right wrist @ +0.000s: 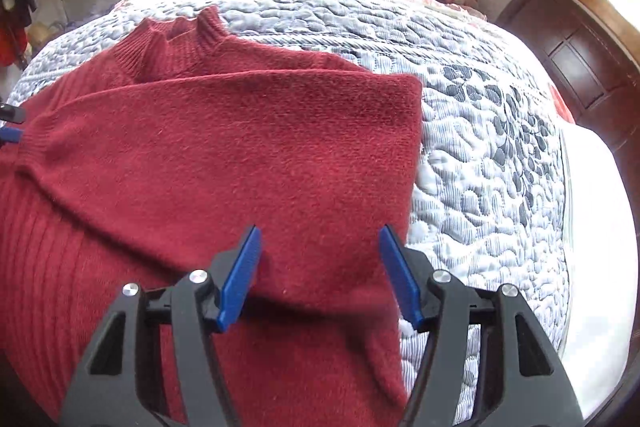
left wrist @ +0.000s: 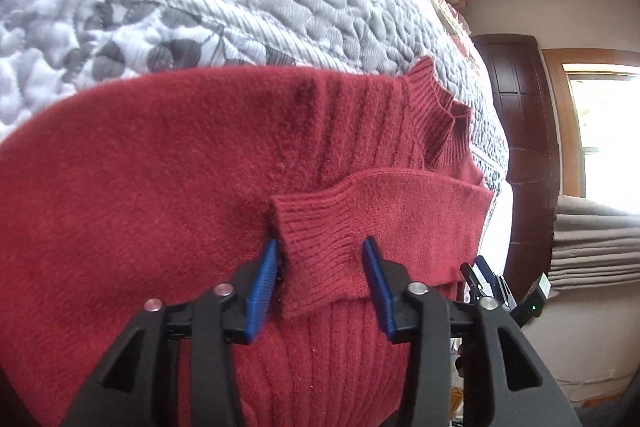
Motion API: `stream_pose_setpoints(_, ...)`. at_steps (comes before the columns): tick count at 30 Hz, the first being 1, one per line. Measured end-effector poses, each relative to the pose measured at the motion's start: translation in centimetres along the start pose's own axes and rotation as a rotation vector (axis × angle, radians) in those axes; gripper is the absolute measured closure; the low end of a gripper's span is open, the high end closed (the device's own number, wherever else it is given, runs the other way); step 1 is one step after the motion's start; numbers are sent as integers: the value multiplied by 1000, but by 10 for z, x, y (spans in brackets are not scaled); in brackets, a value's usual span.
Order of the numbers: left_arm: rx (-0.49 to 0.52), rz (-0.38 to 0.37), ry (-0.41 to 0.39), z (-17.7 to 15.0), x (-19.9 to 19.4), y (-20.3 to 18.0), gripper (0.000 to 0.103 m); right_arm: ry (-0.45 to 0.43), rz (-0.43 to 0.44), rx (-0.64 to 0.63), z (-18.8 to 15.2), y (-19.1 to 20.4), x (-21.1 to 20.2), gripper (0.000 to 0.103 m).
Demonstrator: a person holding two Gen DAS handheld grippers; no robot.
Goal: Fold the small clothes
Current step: 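Grasp the folded cuff with the left gripper and straighten it across the chest, then move the left gripper to the other sleeve cuff and grasp it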
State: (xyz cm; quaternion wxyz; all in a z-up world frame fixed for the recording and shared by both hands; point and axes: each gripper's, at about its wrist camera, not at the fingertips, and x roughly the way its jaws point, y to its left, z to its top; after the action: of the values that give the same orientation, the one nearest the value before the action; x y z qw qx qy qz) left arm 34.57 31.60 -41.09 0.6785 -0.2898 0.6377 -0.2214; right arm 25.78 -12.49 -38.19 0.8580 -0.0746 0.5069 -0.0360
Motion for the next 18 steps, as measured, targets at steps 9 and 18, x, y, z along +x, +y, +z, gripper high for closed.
stream_pose_setpoints(9,-8,-131,-83,-14,12,-22,39,68,42,16,10,-8,8,39)
stream_pose_setpoints(18,-148,-206,-197,-53,-31,9,25,43,94,-28,-6,16,-72,31)
